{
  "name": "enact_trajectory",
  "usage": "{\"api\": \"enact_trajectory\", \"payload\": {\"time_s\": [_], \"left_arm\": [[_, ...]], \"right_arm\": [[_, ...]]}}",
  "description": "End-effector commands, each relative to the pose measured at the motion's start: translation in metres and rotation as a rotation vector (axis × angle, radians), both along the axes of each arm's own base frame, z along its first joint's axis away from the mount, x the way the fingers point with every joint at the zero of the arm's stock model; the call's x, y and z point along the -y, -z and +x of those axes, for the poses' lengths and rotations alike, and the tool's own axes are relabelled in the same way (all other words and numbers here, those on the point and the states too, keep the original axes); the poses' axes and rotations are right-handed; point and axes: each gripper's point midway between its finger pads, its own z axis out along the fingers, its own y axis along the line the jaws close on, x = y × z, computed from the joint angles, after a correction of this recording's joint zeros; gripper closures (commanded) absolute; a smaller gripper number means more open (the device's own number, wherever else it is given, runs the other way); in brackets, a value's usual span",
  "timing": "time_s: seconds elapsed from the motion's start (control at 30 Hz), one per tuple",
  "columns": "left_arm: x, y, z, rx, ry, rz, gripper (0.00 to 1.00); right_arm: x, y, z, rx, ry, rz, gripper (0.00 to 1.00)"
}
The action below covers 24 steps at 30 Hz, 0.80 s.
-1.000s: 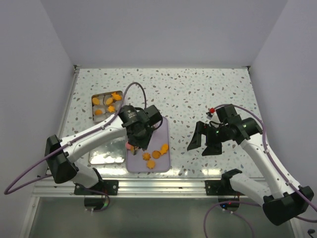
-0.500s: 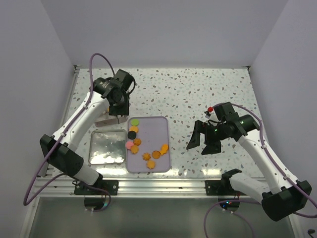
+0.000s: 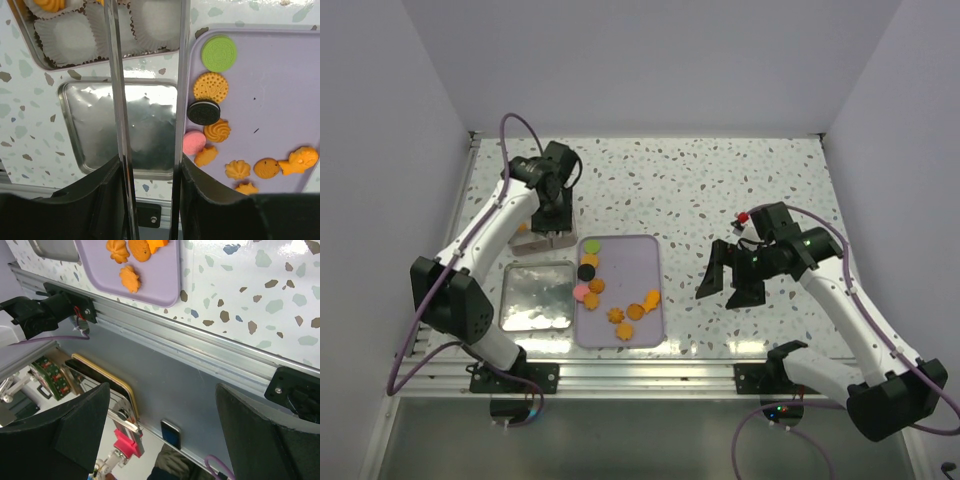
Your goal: Pack the cookies
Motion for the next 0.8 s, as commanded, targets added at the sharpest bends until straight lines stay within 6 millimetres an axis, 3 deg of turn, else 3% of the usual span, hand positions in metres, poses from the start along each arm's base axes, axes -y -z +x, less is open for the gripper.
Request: {"api": "enact_trajectory", "payload": {"time_s": [0.0,0.3,0.5,0.63,0.73,0.77], "left_arm": [[0.004,0.003,0.018,0.048,0.019,-0.009,0.54],[-0.001,0.014,0.018,0.025,0.016,0.023,0.49],[0.001,-0.008,0.016,0.070,0.007,-0.013,0.50],[0.015,-0.023,-0.003,0.077,0.051,-0.109,0.50],[0.030,-0.024,-0.028,0.054,0.108,-0.117,0.51],[0.039,-0.024,-0.046,0.030,0.156,-0.100,0.51]], "right_arm": [[-0.004,-0.011,0.005,0.046,-0.027,0.024,0.10],[-0.002,-0.011,0.001,0.046,-0.026,0.024,0.10],[-0.003,-0.012,0.002,0.050,-0.024,0.026,0.10],[-0.003,-0.012,0.002,0.048,-0.024,0.027,0.10],[-0.004,-0.011,0.001,0.045,-0.025,0.031,0.10],[-0.004,-0.011,0.001,0.045,-0.025,0.033,0.10]]}}
